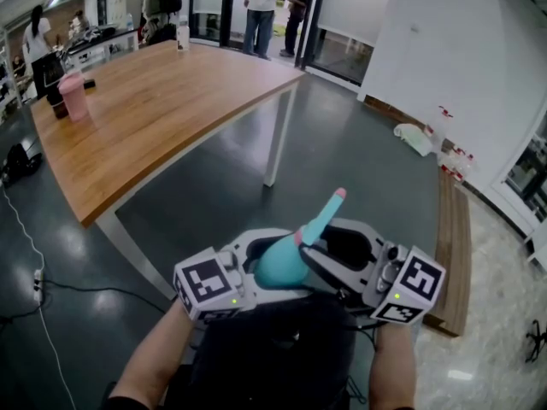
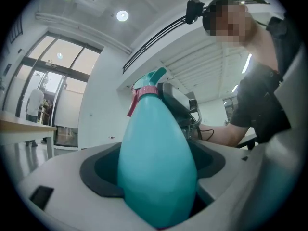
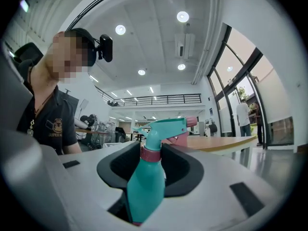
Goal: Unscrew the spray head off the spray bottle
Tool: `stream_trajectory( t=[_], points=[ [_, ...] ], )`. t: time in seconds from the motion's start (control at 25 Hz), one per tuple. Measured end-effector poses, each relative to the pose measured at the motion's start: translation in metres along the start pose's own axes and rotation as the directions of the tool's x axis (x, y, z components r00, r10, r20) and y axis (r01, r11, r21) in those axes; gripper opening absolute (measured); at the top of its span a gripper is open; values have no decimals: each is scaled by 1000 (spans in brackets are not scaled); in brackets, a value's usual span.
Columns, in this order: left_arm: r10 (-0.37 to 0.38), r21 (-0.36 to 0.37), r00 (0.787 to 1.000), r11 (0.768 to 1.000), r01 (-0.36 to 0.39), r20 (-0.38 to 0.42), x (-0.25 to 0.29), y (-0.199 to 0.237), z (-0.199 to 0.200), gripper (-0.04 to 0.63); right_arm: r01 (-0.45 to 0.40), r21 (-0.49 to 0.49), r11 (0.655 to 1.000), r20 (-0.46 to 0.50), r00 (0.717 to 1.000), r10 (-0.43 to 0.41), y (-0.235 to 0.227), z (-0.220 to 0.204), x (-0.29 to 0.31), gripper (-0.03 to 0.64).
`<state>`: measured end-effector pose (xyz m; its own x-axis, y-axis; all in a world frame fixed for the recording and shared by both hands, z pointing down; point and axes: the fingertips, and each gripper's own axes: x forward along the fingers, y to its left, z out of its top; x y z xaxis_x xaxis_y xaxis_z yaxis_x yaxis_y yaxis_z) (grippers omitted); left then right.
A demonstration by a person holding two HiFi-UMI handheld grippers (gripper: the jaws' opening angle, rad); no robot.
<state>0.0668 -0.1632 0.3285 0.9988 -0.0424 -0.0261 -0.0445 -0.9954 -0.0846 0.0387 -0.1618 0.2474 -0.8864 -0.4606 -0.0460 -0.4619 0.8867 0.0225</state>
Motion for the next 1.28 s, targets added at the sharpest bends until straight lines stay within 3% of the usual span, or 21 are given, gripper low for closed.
stream_trajectory(
  t=[0.2,0.36,0.6,0.76,1.04,1.12,1.28],
  points=[
    [100,46,995,994,-101,11,1,11,1,417,115,-51,992,-31,993,-117,-4,1,3,150],
    [181,55,982,982,-183,49,1,20,7,417,201,-29,979,-19,979,-202,-8,1,-1,150],
    [312,72,949,947,-314,46,1,34,9,417,350,28,936,-9,937,-350,-11,5,1,150],
    [389,85,921,917,-389,14,2,41,4,417,457,61,887,-28,889,-457,-21,1,6,158],
    [457,108,889,885,-453,-24,5,43,-1,417,534,37,845,-68,845,-531,-25,-2,14,158],
    [447,112,894,890,-442,-22,4,42,-1,417,530,13,848,-69,846,-528,-24,-1,14,141],
    [393,96,920,916,-390,-15,4,36,3,417,459,11,888,-62,887,-457,-21,1,13,140]
  ],
)
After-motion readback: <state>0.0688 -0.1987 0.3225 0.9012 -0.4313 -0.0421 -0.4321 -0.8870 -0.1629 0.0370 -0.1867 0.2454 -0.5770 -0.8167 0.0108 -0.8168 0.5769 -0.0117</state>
